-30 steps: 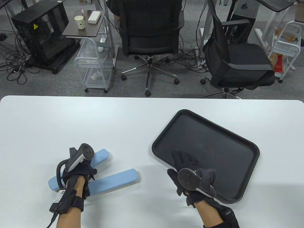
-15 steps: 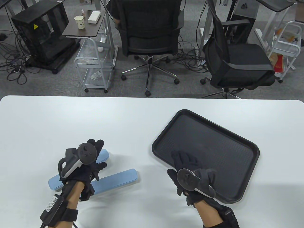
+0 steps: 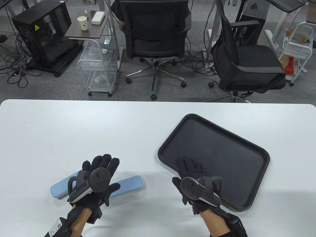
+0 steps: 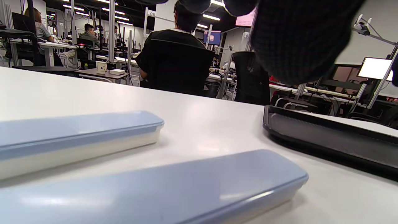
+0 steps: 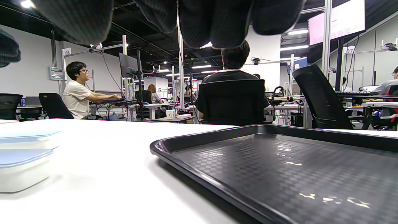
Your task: Slide to open lunch boxes and place utensils
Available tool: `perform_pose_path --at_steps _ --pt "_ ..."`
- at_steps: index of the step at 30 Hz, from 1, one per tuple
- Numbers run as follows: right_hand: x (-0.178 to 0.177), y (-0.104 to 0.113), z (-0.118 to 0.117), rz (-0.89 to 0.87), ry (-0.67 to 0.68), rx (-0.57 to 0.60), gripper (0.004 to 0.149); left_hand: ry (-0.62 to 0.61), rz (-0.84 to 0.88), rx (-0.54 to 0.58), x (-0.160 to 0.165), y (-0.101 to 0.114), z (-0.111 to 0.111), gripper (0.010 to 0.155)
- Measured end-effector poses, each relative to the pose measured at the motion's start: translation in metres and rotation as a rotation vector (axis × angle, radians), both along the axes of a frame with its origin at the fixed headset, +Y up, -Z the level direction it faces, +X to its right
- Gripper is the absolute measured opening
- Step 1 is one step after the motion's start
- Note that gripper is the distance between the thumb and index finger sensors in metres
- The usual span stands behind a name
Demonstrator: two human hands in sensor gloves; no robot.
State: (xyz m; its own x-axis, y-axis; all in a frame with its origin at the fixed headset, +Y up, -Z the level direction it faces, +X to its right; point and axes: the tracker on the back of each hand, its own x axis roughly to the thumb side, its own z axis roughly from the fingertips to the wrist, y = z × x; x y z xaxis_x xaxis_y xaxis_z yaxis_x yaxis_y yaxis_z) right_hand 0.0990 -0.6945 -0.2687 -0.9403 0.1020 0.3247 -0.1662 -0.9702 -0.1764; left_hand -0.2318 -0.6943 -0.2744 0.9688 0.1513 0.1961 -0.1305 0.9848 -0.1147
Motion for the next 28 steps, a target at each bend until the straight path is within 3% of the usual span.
perform_pose_path --at_steps 7,28 --pt "-0.002 -0.003 -0.001 0.018 0.008 -0.011 0.070 0.017 -0.049 -0.044 -0.004 -0.027 -0.004 0.089" --pt "-0.003 -0.006 -0.001 0.015 0.019 -0.015 0.070 0.023 -0.059 -0.072 -0.003 -0.035 -0.005 0.090"
